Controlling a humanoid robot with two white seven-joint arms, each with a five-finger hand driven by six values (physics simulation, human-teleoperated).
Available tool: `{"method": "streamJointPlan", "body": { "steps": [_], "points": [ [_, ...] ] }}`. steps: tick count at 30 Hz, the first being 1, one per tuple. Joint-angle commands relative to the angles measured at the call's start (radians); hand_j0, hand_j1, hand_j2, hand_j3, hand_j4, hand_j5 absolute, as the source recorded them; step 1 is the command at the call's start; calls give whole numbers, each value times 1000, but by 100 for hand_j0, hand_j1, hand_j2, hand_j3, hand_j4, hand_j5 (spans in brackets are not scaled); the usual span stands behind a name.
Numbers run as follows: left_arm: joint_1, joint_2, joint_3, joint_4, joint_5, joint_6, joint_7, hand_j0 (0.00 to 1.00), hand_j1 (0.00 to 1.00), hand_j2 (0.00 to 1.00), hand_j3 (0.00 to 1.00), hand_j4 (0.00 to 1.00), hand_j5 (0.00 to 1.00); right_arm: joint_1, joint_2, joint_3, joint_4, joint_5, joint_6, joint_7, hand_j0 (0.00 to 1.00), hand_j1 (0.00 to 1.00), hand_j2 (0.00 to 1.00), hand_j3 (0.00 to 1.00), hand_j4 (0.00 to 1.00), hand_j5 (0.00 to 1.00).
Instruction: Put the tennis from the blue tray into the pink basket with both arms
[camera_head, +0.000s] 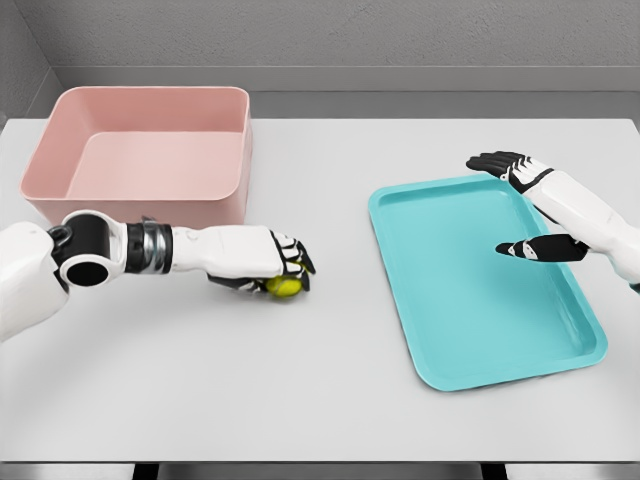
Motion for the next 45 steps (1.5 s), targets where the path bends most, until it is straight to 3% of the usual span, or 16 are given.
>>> {"method": "streamJointPlan", "body": {
  "steps": [1, 20, 32, 41, 45],
  "points": [
    [-2, 4, 1, -16, 14, 1, -2, 50, 50, 50, 50, 50, 50, -2, -1, 0, 1, -8, 3, -1, 100, 100, 100, 100, 100, 100],
    [-86, 97, 26, -26, 106, 1, -2, 50, 50, 50, 50, 50, 50, 0, -1, 0, 1, -8, 3, -1, 100, 100, 100, 100, 100, 100],
    [-118, 162, 89, -10, 147, 1, -2, 50, 50, 50, 50, 50, 50, -2, -1, 0, 2, -6, 3, -1, 100, 100, 100, 100, 100, 100],
    [-120, 170, 167, 86, 149, 1, -1, 51, 51, 51, 51, 51, 51, 0, -1, 0, 6, -6, 3, -1, 100, 100, 100, 100, 100, 100],
    [-121, 170, 184, 191, 150, 1, -1, 51, 51, 51, 51, 51, 51, 0, -2, 0, 7, -8, 3, -1, 100, 100, 100, 100, 100, 100]
  ]
}}
